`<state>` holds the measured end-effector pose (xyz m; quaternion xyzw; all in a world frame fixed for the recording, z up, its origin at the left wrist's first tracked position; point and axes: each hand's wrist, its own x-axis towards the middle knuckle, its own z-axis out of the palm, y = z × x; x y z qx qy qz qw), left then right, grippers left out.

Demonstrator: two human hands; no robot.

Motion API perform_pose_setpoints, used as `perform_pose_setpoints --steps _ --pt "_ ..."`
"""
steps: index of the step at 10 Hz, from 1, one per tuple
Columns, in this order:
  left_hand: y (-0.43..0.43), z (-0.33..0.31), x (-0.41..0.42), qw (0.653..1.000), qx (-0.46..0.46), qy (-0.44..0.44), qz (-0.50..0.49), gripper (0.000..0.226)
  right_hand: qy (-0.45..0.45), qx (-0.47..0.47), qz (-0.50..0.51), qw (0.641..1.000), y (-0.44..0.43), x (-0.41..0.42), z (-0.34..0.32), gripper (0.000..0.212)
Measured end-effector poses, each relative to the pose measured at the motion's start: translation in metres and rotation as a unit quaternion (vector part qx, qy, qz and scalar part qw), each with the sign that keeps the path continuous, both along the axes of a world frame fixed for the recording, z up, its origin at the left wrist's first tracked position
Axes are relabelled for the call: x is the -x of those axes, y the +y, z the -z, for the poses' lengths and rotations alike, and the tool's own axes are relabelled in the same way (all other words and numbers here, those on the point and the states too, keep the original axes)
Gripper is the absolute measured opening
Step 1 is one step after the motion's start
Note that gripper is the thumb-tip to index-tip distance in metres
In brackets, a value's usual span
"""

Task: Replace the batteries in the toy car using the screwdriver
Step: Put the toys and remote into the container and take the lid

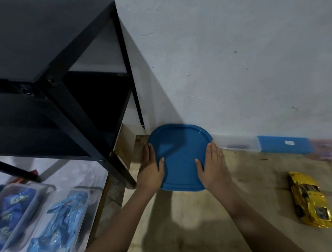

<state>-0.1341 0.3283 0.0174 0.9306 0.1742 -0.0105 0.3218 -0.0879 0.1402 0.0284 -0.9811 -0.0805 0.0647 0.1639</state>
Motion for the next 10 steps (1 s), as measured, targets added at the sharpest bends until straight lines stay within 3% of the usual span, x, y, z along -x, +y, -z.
perform_pose_setpoints --steps 2,8,9,10 --pt "-0.002 -0.014 0.005 0.999 -0.030 -0.036 -0.009 0.065 -0.045 -0.009 -0.022 0.999 -0.003 0.003 -0.016 0.069" --pt "0.001 -0.012 0.006 0.998 -0.033 0.056 0.021 0.067 0.041 0.069 -0.047 0.996 -0.008 0.002 -0.014 0.073" --pt "0.006 -0.004 0.007 0.995 -0.049 0.076 0.040 0.069 0.070 0.042 -0.037 0.996 -0.009 0.001 -0.020 0.096" --pt "0.010 -0.003 -0.003 0.996 -0.014 0.086 0.011 0.070 -0.065 0.057 -0.051 0.995 -0.012 -0.002 -0.022 0.115"
